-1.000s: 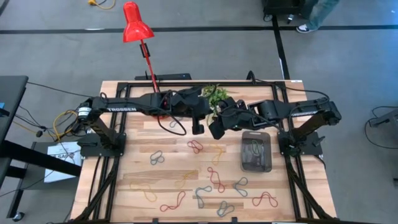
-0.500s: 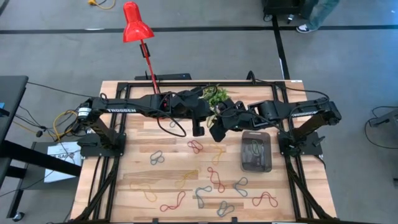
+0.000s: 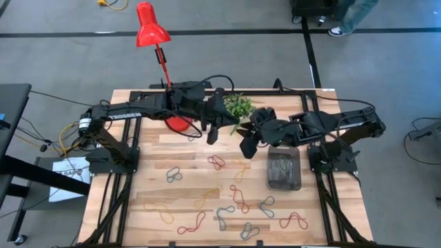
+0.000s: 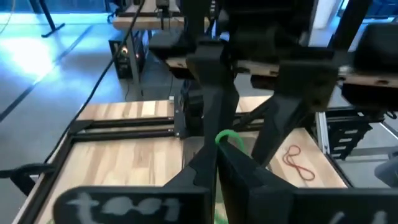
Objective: Pick and place items into bin
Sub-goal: Put the green rubber band into the black bin
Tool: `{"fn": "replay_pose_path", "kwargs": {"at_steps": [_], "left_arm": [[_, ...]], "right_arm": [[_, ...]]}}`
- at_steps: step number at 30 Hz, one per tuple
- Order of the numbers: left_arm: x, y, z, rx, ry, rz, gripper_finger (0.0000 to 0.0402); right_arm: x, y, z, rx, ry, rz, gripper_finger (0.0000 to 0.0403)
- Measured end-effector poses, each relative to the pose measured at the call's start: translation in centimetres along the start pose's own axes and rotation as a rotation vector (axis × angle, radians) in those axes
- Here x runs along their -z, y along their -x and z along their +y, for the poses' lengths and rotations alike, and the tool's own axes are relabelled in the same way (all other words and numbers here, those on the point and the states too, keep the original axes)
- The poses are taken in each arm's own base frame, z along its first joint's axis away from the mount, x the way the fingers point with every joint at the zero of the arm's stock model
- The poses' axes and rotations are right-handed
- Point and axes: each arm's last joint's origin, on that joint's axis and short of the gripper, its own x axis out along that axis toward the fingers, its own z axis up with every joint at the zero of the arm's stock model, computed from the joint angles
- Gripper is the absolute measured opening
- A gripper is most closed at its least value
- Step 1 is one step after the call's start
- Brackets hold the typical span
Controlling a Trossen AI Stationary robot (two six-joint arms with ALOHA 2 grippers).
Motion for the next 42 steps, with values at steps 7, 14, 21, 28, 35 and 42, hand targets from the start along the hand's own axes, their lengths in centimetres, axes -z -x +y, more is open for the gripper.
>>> {"fn": "replay_pose_path", "kwargs": {"at_steps": [7,14,21,28,35,42], "left_arm": [[0.3,-0.2,0.0,-0.016,0.005,0.020,0.0000],[0.3,-0.2,0.2,-0.064,0.003,0.028,0.0000],[0.6,-0.3,0.3,-0.115,0.006,0.053,0.0000],[0.5,-0.4,0.0,-0.071,0.008,0.040,0.0000],[0.1,-0.3,-0.5,-0.058,0.001,0.007,0.0000],[-0.1,0.0,-0.5,-0.056,-0.001,-0.003,0.0000]], "right_arm": [[-0.4,0.0,0.2,-0.010,0.003,-0.041,0.0111],[-0.3,0.2,0.5,-0.043,-0.020,-0.033,0.0111],[-0.1,0.4,0.9,-0.062,-0.024,-0.031,0.0111],[-0.2,0.2,0.6,-0.044,-0.028,-0.030,0.0111],[-0.3,-0.1,0.0,-0.019,-0.031,-0.019,0.0111],[0.7,0.0,-0.4,0.039,-0.062,0.064,0.0111]]}}
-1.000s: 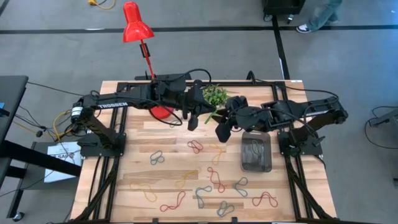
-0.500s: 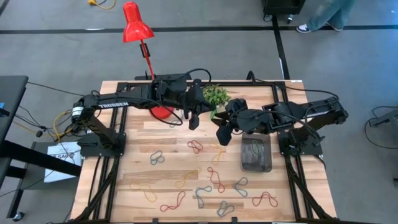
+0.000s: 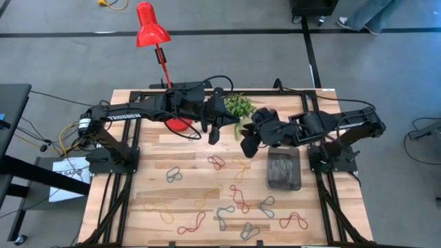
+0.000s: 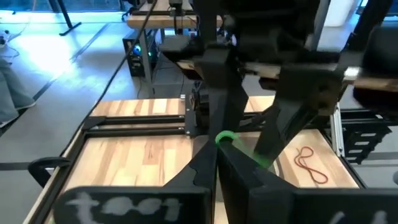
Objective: Pick and place items into bin
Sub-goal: Put the green rubber band into the black bin
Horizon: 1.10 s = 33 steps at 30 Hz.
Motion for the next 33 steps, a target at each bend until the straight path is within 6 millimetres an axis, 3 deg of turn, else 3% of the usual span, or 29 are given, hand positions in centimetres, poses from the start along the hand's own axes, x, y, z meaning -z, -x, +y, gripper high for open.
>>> {"fn": "replay_pose_path", "kwargs": {"at_steps": [6,24,33], "left_arm": [[-0.1,0.2,0.0,-0.013,-0.002,-0.002,0.0000],[0.1,0.2,0.0,-0.024,-0.003,0.022,0.0000],[0.4,0.2,0.2,-0.097,-0.023,0.060,0.0000]], "right_arm": [[0.5,0.1,-0.2,0.030,0.000,0.029,0.0111],[-1.3,-0.5,-0.1,-0.028,-0.015,-0.074,0.0111],[-0.9,0.0,0.6,-0.077,-0.002,-0.060,0.0111]]}}
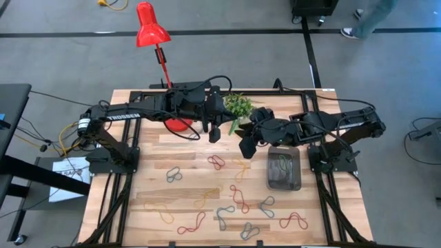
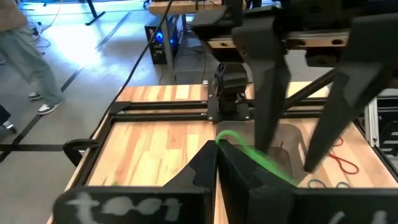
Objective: Pick and place items into bin
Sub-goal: Put the green rubber band into the black bin
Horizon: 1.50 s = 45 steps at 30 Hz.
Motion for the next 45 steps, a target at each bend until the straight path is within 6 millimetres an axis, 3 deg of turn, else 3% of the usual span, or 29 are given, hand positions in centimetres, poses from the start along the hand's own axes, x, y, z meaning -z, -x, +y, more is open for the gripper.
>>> {"fn": "replay_pose_path", "kwargs": {"at_steps": [18,22,28,34,45], "left_arm": [[-0.2,0.0,-0.7,0.033,-0.008,-0.022,0.0000],[-0.4,0.0,-0.7,0.031,-0.008,-0.033,0.0000],[-0.5,0.0,-0.7,0.033,-0.009,-0.043,0.0000],[-0.2,0.0,-0.7,0.033,-0.007,-0.019,0.0001],[1.2,0.1,-0.6,-0.031,-0.003,0.137,0.0073]], "right_arm": [[-0.8,-0.6,-1.0,0.032,-0.030,-0.017,0.0109],[-0.7,-0.8,-1.0,0.036,-0.026,-0.012,0.0084],[-0.6,-0.9,-1.0,0.042,-0.015,-0.003,0.0010],[-0.5,-0.9,-0.9,0.044,0.010,0.003,0.0008],[1.5,-0.5,-2.6,0.210,-0.060,0.187,0.0003]]}}
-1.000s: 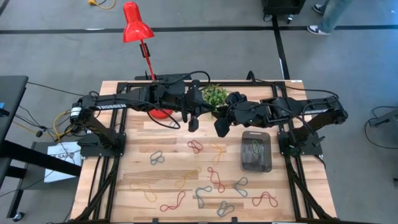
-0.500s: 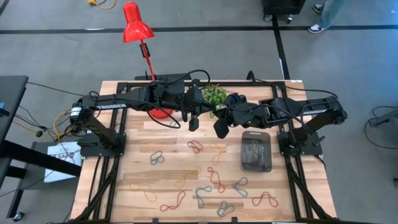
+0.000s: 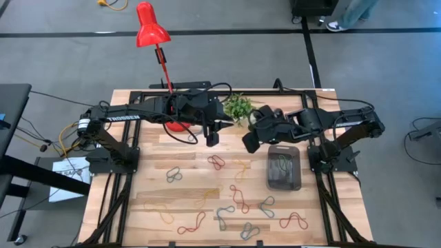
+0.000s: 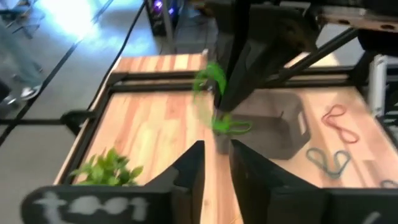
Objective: Pick and place items into bin
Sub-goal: Put the green rubber band into the black bin
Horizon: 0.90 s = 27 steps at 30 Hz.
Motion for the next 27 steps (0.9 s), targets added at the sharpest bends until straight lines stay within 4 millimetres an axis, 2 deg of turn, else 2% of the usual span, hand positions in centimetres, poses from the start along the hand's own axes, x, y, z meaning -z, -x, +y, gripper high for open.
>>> {"fn": "replay_pose_path", "kwargs": {"at_steps": [5,10,20,24,27], "left_arm": [[0.1,0.0,0.1,-0.038,0.004,0.015,0.0092],[0.1,0.0,0.1,-0.042,0.006,0.016,0.0092],[0.1,0.0,0.1,-0.042,0.006,0.015,0.0091],[0.2,0.0,0.1,-0.041,0.006,0.025,0.0091],[0.3,0.0,0.1,-0.041,0.006,0.034,0.0091]], "right_arm": [[1.9,0.3,-2.0,0.153,-0.088,0.237,0.0002],[4.1,-0.2,-2.9,0.267,-0.155,0.514,0.0003],[9.8,-5.4,-3.5,0.325,-0.168,0.773,0.0001],[11.6,-6.2,-4.5,0.387,-0.174,0.843,0.0001],[12.3,-6.3,-5.1,0.359,-0.191,0.854,0.0001]]}}
